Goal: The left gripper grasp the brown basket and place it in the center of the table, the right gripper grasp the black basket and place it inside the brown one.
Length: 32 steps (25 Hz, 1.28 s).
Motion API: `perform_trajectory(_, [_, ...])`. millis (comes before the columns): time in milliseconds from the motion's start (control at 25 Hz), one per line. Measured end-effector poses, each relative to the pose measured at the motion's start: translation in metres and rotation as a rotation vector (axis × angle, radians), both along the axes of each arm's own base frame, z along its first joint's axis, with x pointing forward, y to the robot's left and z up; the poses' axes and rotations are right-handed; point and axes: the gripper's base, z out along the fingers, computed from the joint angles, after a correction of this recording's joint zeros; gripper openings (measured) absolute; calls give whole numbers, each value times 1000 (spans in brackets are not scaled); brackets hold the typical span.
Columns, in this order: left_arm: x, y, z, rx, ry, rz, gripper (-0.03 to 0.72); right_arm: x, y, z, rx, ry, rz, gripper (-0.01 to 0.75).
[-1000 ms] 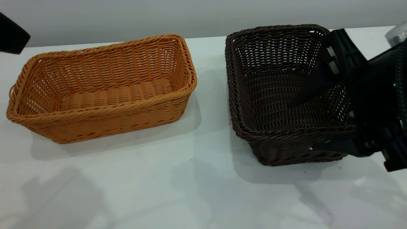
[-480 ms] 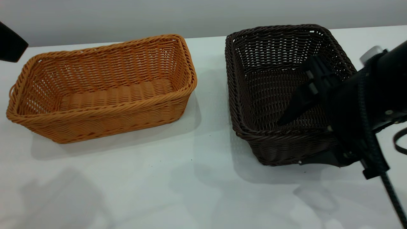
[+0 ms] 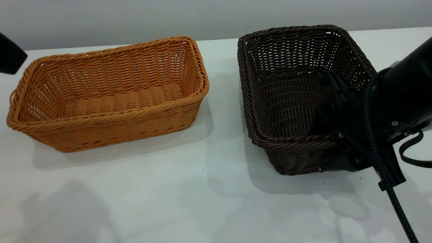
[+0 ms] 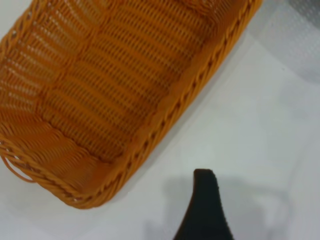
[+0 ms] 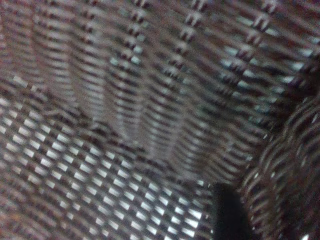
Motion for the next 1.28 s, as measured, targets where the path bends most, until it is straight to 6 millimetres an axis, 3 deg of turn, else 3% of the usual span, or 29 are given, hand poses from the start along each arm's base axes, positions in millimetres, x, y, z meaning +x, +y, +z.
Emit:
perform_trajectory(120, [0,0,0,0,0,0,491,1,-3,-1,-32,-5,-22,252])
perform_trajectory(680, [3,0,-3,12,-6,-1,491,2,-4,0,-42,-11,-28,252])
perform_trajectory(1280, [64,-10,-66,232,65,-217,491,0,0,1,-5,-11,19,252])
